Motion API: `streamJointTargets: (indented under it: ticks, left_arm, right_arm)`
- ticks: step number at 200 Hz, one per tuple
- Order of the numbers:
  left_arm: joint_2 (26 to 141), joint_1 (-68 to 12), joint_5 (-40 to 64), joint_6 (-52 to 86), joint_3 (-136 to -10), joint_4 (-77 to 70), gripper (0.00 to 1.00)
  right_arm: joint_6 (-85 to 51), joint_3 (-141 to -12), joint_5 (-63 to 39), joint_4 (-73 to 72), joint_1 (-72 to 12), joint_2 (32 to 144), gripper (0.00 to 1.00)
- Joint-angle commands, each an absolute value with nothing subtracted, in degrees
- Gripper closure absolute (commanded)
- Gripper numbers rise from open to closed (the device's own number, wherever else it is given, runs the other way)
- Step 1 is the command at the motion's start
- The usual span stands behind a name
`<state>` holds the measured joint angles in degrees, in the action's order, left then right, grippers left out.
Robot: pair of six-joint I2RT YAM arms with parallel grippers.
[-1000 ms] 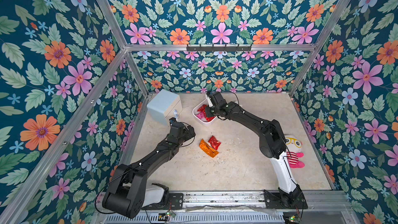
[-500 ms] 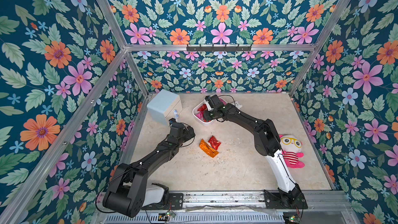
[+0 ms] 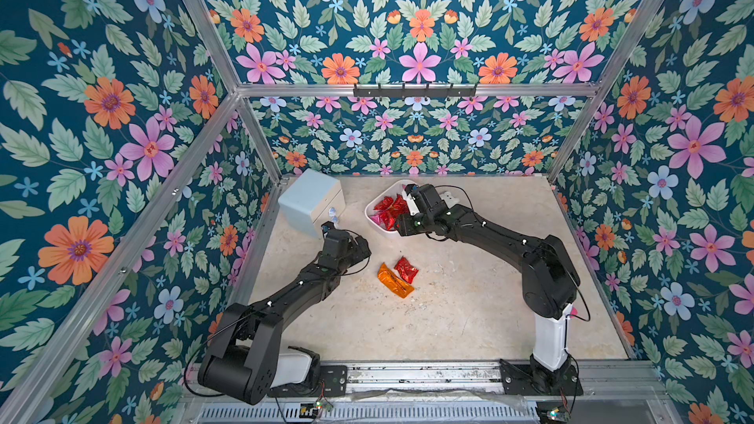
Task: Put the tea bags into the storage box
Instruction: Place the tea bag in the storage box, then pick up the tea bag from the center of the board.
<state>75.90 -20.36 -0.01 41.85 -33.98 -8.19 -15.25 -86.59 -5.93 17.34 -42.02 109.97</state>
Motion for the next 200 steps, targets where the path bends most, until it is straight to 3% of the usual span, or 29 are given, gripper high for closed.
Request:
streamJointTargets:
  ticks: [1, 41, 108, 130, 157, 200]
  left_arm:
    - [76.18, -20.31, 0.12, 41.88, -34.49, -9.67, 0.04]
    - [76.86, -20.35, 0.41, 42.09, -34.84, -9.88, 0.04]
    - [77.89, -20.32, 1.17, 42.36, -35.68, -9.50, 0.04]
    - [77.83, -20.31, 0.90, 42.17, -35.44, -9.32, 0.04]
    - [78.44, -20.33, 1.07, 42.36, -35.22, -9.62, 0.04]
    - [79.09, -20.36, 1.41, 42.56, -34.86, -10.15, 0.04]
  right_arm:
    - [-16.25, -81.30, -6.23, 15.58, -42.57, 106.39, 0.36]
    - [-15.95, -74.30, -4.22, 17.02, -47.09, 105.35, 0.36]
    - [-16.68, -77.83, 1.84, 19.49, -50.98, 112.84, 0.39]
    - [-16.63, -78.15, 2.41, 20.01, -50.98, 113.81, 0.48]
    - [-16.77, -77.54, 1.93, 19.87, -50.99, 113.96, 0.69]
    - [-16.96, -77.08, 2.21, 20.13, -50.95, 113.59, 0.92]
